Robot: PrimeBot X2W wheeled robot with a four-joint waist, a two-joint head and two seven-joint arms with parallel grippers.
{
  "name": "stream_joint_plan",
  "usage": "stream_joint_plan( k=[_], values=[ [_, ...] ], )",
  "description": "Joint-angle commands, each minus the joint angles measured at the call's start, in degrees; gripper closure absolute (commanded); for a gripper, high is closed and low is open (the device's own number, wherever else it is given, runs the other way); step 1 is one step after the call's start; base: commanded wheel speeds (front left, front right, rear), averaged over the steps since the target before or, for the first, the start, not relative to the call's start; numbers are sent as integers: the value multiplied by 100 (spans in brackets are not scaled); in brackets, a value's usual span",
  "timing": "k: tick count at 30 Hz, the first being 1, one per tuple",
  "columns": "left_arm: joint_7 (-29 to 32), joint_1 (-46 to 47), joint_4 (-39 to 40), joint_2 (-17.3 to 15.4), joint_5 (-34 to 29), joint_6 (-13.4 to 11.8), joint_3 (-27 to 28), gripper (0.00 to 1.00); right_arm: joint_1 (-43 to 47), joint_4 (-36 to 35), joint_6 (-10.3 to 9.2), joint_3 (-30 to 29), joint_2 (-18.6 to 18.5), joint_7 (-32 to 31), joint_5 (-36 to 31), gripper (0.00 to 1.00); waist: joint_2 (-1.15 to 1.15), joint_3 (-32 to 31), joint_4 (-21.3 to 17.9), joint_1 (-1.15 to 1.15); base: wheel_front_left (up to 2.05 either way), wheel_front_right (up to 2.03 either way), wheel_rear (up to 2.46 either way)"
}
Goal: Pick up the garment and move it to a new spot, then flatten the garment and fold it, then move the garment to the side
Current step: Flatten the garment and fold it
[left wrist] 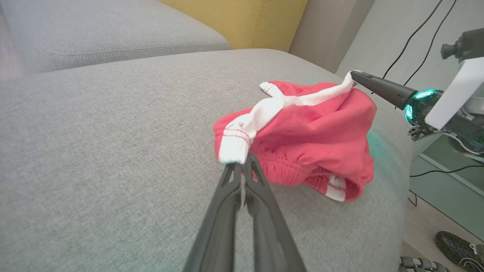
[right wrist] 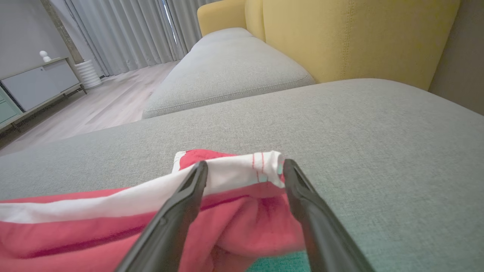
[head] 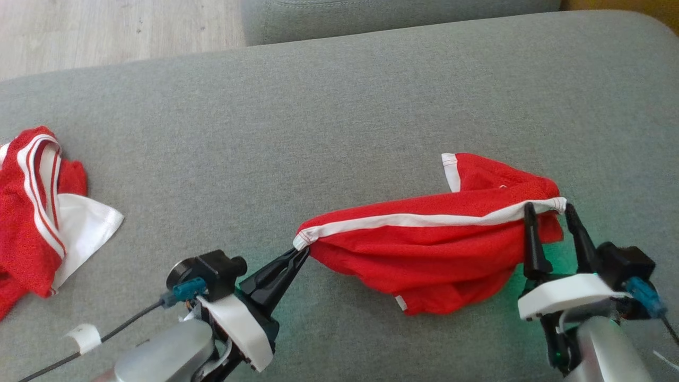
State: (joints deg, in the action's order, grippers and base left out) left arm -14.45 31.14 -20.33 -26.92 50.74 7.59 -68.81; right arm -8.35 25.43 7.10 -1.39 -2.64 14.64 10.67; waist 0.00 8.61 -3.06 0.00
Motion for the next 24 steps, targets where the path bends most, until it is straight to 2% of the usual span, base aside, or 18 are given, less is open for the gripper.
stream_joint_plan(
  k=[1,3,4,6,8,9,16,24],
  values=[
    [-54,133,67,-113,-44,-10,209,100,-188,-108,39,186,-55,36,8,0,0,-3,3,0,0,0,0],
    [-54,142,59,-109,-44,-10,181,100,-211,-49,39,259,-86,36,10,0,0,-10,9,0,0,0,0],
    [-54,145,54,-106,-42,-10,166,100,-222,-14,39,293,-103,36,26,3,0,-15,14,0,0,0,0],
    [-54,148,45,-103,-38,-10,141,100,-244,36,39,351,-154,36,41,57,0,-22,26,0,0,0,0],
    [-54,146,40,-104,-33,-10,125,100,-255,65,39,378,-193,36,61,95,0,-31,36,0,0,0,0],
    [-54,140,38,-107,-31,-10,122,100,-257,70,39,382,-210,36,71,100,0,-38,39,0,0,0,0],
    [-54,113,50,-130,-238,-10,286,100,-196,-153,39,403,-285,36,-40,100,0,-54,39,0,0,0,0],
    [-54,104,202,-220,-807,-31,834,100,87,-1121,39,256,-146,36,-244,100,0,-139,-67,0,0,0,0]
  ],
)
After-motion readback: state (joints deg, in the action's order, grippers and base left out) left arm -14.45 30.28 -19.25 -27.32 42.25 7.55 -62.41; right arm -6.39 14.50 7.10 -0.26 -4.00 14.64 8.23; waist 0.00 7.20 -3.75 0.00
